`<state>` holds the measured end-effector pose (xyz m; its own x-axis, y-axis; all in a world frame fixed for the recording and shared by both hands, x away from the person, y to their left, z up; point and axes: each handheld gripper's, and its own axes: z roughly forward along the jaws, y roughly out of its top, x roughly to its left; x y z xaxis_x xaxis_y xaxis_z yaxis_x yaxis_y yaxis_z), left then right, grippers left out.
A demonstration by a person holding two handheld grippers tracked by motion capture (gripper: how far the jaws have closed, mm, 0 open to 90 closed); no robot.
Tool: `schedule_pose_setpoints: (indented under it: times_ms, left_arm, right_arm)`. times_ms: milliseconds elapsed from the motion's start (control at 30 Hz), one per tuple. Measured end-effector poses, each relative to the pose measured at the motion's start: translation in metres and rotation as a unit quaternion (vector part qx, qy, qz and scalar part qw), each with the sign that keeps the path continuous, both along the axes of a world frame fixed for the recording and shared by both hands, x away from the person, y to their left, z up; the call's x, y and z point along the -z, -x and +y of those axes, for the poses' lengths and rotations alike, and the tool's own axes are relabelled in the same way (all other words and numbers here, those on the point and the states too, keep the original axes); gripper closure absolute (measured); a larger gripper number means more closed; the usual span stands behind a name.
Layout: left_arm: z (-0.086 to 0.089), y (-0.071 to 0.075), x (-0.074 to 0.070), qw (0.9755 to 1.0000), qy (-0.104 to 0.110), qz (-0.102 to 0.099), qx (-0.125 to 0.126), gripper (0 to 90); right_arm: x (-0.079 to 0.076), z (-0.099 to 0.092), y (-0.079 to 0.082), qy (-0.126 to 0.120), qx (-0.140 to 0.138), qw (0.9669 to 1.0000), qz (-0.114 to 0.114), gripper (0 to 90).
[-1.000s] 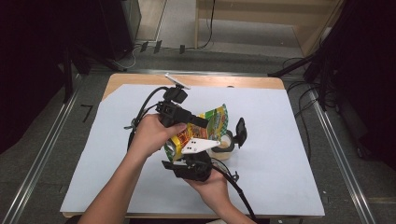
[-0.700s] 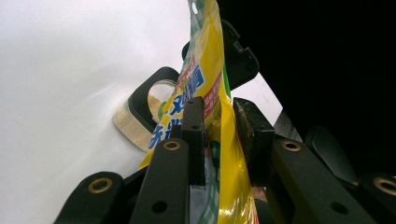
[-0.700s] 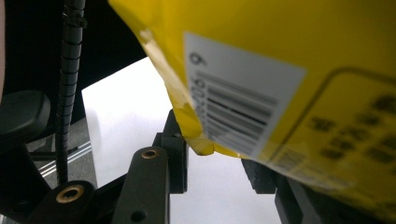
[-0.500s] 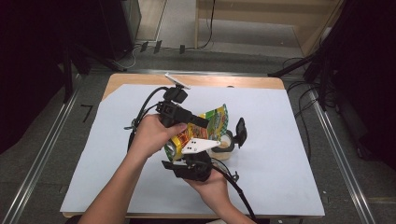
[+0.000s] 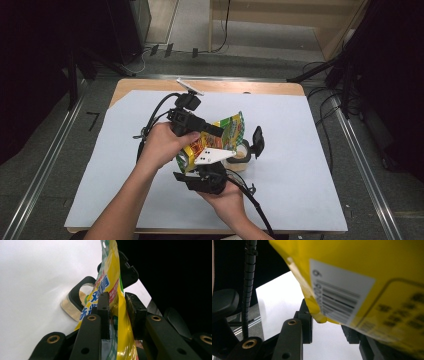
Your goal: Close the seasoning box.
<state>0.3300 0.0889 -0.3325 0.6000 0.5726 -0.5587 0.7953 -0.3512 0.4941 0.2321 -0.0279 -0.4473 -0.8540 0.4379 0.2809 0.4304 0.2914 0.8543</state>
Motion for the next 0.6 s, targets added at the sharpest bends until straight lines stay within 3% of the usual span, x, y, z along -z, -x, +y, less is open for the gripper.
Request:
schedule_pose_setpoints:
  times_ms: [600]
  left_arm:
    - [0.0, 0.0003, 0.0, 1.0, 0.001, -0.004, 0.003, 76.4]
  right_arm:
    - [-0.0002, 0.0003, 0.0004, 0.0, 0.0, 1.0, -0.001, 66.8]
